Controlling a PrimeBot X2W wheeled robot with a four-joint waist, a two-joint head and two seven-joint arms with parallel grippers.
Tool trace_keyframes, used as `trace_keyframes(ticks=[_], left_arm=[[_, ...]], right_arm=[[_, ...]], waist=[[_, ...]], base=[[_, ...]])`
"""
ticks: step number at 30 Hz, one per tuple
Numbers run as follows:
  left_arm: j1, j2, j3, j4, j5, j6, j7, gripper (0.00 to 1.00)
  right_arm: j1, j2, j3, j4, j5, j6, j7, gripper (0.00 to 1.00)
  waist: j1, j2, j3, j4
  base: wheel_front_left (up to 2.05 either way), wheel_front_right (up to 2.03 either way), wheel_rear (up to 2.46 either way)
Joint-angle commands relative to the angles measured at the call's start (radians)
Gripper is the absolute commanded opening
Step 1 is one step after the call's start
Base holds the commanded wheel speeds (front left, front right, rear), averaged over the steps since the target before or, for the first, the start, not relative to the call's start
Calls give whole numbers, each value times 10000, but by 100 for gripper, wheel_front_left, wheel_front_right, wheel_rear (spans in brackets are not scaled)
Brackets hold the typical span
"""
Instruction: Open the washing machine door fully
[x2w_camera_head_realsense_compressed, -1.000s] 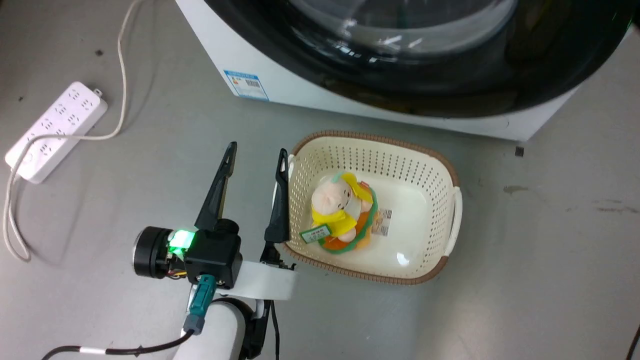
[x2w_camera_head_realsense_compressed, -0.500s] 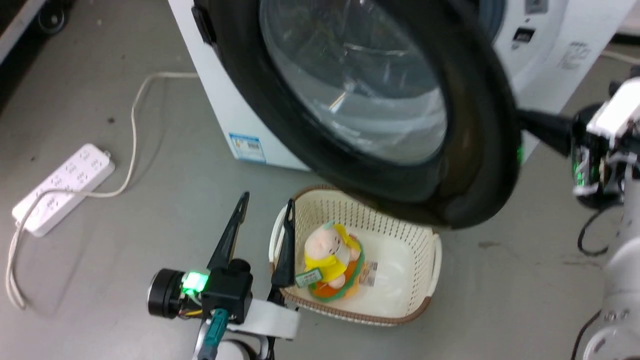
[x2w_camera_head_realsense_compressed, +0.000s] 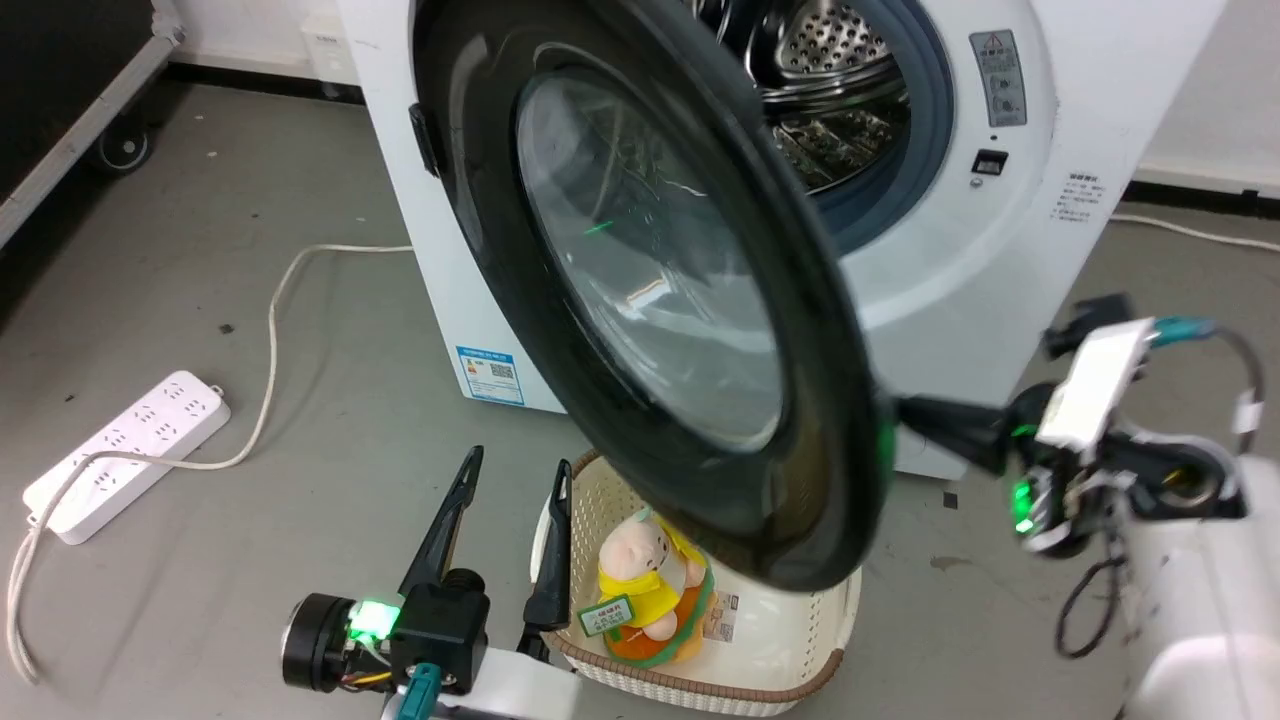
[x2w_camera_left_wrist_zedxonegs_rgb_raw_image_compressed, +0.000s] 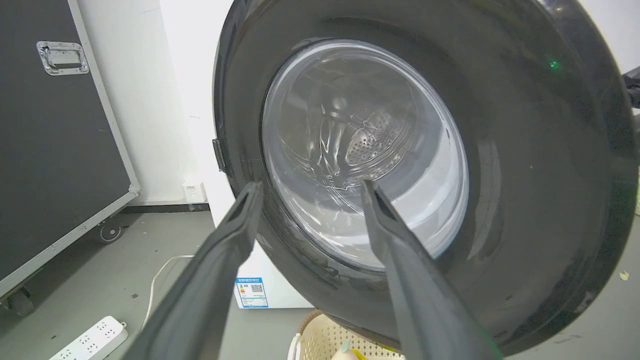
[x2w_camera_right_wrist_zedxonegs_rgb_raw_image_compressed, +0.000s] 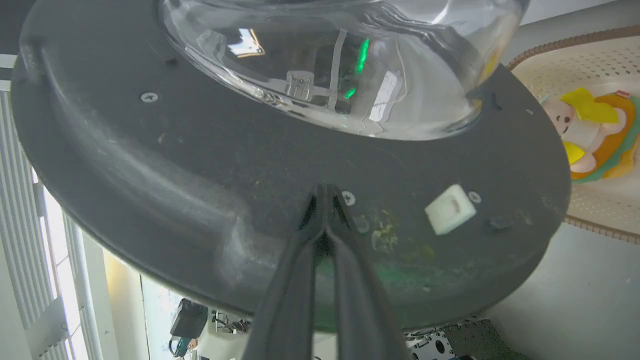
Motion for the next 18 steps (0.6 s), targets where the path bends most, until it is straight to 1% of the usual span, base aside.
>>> trace_keyframes(ticks=[1, 5, 10, 14, 18], left_arm=[[145, 44, 70, 2, 16, -4, -55, 100], [240, 76, 117, 9, 23, -61, -55, 100], [505, 65, 184, 36, -31, -72, -55, 100], [681, 37, 248, 46, -92, -84, -55, 100], [772, -1, 318, 86, -165, -119, -55, 100]], right_arm=[[572, 51, 717, -122, 613, 10, -177, 0], [1303, 52, 2143, -554, 1727, 10, -584, 0], [2117, 52, 3687, -1412, 2586, 10, -1197, 0], [2533, 52, 4274, -1885, 2952, 10, -1731, 0], [2776, 52, 4297, -2237, 2614, 10, -2288, 0]], waist=[[2, 0, -68, 55], [2, 0, -178, 143], [2, 0, -303, 201], [2, 0, -382, 207], [2, 0, -464, 134]], base=[[0, 0, 0], [0, 0, 0], [0, 0, 0], [0, 0, 0], [0, 0, 0]])
